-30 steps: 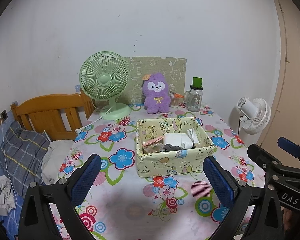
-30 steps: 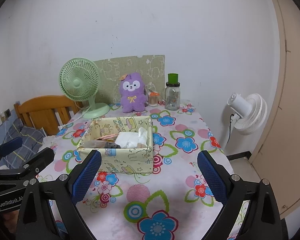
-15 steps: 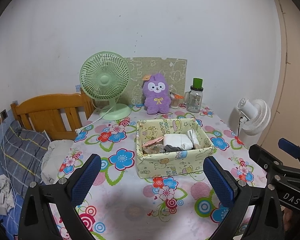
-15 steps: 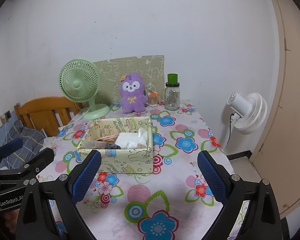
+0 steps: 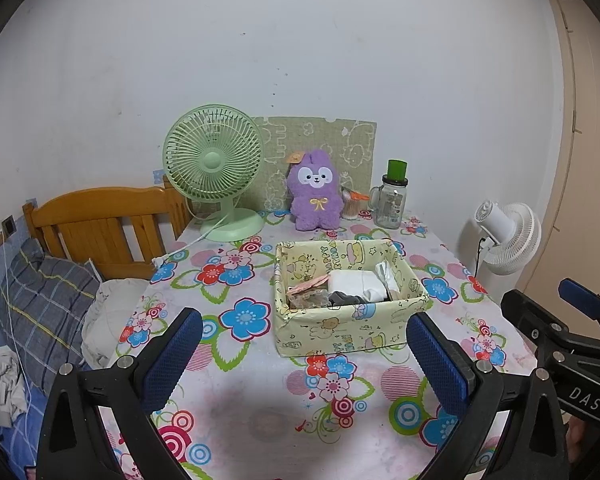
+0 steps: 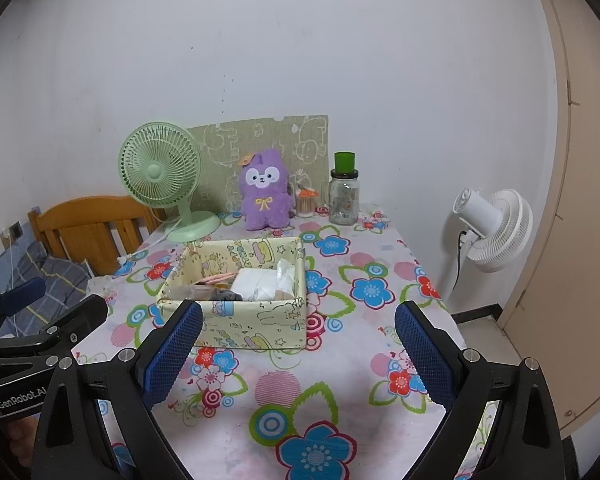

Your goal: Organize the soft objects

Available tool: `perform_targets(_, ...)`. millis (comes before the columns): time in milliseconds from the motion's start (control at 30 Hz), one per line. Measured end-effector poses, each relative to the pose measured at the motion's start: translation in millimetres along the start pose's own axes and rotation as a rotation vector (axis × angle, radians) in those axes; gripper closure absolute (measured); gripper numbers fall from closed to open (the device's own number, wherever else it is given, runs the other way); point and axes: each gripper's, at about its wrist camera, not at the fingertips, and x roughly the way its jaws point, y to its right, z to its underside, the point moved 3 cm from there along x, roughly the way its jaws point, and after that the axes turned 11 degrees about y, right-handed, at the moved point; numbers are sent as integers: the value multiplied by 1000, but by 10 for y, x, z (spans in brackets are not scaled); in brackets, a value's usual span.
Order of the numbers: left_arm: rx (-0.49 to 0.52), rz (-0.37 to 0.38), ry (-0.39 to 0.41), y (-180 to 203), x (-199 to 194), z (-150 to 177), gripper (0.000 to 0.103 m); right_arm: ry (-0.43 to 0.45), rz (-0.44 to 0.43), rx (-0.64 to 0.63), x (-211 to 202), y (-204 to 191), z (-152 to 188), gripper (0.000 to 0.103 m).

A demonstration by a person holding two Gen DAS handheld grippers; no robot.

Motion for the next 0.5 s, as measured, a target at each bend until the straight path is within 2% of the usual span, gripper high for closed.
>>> perform_targets(500,-4,4,6,1,-17,-7,0,1,1,0,-12,0,-3,4)
